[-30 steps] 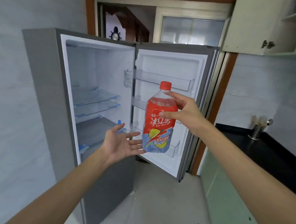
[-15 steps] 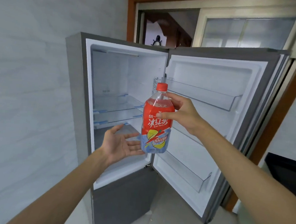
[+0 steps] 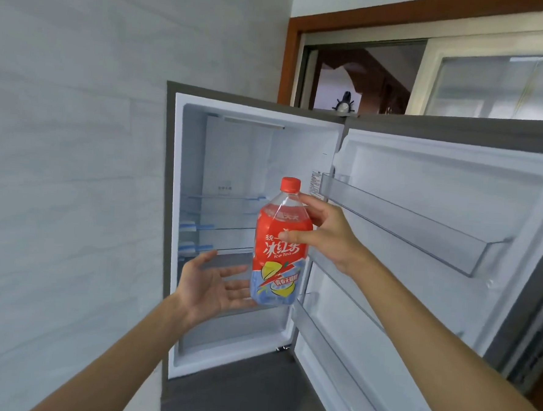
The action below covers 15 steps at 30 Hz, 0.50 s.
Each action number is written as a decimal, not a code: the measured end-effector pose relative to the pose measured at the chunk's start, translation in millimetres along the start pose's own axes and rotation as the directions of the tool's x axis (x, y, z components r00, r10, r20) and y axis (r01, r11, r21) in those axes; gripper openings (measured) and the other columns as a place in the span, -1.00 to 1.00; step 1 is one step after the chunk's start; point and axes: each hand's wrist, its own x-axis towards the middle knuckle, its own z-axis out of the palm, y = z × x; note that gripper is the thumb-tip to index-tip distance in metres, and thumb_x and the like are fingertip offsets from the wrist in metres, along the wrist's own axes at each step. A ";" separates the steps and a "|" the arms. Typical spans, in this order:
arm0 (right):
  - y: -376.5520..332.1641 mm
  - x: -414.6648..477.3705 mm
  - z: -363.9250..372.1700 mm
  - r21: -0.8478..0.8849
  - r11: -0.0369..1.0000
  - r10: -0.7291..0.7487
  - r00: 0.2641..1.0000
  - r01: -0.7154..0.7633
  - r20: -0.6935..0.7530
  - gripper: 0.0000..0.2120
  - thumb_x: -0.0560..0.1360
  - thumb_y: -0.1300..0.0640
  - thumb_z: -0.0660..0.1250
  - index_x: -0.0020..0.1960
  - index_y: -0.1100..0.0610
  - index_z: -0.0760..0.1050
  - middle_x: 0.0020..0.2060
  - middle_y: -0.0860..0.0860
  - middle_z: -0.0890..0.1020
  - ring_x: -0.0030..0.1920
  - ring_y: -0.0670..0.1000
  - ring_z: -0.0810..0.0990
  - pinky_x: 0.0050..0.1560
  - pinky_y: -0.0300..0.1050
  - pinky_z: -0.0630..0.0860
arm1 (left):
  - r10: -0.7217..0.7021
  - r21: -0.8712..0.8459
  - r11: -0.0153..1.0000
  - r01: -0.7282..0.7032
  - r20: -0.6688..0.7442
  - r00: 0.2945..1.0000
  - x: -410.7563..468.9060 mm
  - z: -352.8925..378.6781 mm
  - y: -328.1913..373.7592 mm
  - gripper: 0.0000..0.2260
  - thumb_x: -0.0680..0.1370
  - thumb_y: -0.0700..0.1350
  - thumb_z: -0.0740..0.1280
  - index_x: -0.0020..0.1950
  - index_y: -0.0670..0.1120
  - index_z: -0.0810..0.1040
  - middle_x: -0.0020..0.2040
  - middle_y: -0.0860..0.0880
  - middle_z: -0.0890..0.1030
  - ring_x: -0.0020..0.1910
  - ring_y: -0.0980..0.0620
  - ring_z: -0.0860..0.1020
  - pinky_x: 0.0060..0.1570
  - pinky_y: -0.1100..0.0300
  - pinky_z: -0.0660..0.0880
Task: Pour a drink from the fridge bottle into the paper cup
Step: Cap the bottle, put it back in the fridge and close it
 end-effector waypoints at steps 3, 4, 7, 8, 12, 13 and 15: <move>11.5 16.1 1.2 0.025 1.000 -0.001 1.000 0.000 0.027 -0.30 0.17 0.07 0.62 0.28 -0.07 0.53 0.08 -0.03 0.70 0.11 0.01 0.66 0.09 0.08 0.63 | 0.009 0.011 1.000 -0.009 -0.041 0.999 8.5 -5.7 7.1 -0.34 0.58 0.23 0.11 0.44 -0.29 0.35 0.28 -0.44 0.51 0.24 -0.45 0.53 0.15 -0.33 0.49; 15.3 21.5 2.1 0.036 0.999 -0.003 0.999 0.002 0.034 -0.31 0.17 0.08 0.62 0.28 -0.07 0.53 0.08 -0.03 0.70 0.10 0.01 0.66 0.09 0.07 0.63 | 0.013 0.014 1.000 -0.012 -0.049 0.999 12.2 -8.2 9.9 -0.34 0.58 0.22 0.11 0.44 -0.29 0.35 0.28 -0.44 0.51 0.25 -0.45 0.52 0.17 -0.33 0.47; 28.0 40.1 4.9 0.057 0.998 -0.010 0.999 0.007 0.050 -0.30 0.18 0.11 0.63 0.30 -0.03 0.53 0.07 -0.03 0.70 0.09 0.00 0.67 0.05 0.03 0.64 | 0.034 0.010 0.999 -0.034 -0.065 0.997 26.8 -19.2 17.9 -0.32 0.57 0.23 0.12 0.45 -0.30 0.33 0.29 -0.43 0.51 0.26 -0.44 0.51 0.18 -0.33 0.46; 32.4 46.9 5.3 0.063 0.998 -0.006 0.999 0.003 0.053 -0.30 0.20 0.12 0.63 0.31 -0.02 0.53 0.07 -0.03 0.70 0.09 0.00 0.67 0.02 0.00 0.65 | 0.040 0.000 0.999 -0.040 -0.066 0.997 33.1 -23.3 20.8 -0.32 0.57 0.23 0.12 0.45 -0.30 0.33 0.29 -0.43 0.51 0.26 -0.44 0.51 0.19 -0.33 0.47; 48.8 75.0 6.3 0.062 0.998 0.008 0.998 -0.013 0.065 -0.39 0.30 0.22 0.60 0.30 -0.03 0.53 0.06 -0.06 0.70 0.06 -0.05 0.67 -0.10 -0.14 0.64 | 0.042 -0.030 0.999 -0.044 -0.072 0.997 60.7 -34.5 33.0 -0.32 0.58 0.23 0.11 0.44 -0.31 0.33 0.29 -0.43 0.51 0.26 -0.44 0.51 0.10 -0.36 0.50; 53.7 84.0 6.0 0.056 0.998 0.011 0.998 -0.014 0.067 -0.40 0.31 0.22 0.60 0.29 -0.04 0.53 0.05 -0.06 0.70 0.06 -0.06 0.67 -0.11 -0.16 0.64 | 0.041 -0.034 0.998 -0.043 -0.076 0.996 69.2 -36.3 36.8 -0.32 0.59 0.23 0.10 0.43 -0.32 0.33 0.29 -0.43 0.51 0.25 -0.44 0.51 0.07 -0.37 0.51; 62.9 103.0 5.2 0.043 0.999 0.013 0.998 -0.016 0.068 -0.43 0.32 0.22 0.59 0.27 -0.07 0.52 0.03 -0.08 0.70 0.05 -0.08 0.67 -0.14 -0.20 0.63 | 0.036 -0.039 0.998 -0.040 -0.084 0.996 87.6 -40.7 45.3 -0.32 0.59 0.23 0.09 0.43 -0.33 0.33 0.29 -0.43 0.51 0.24 -0.44 0.52 0.04 -0.35 0.54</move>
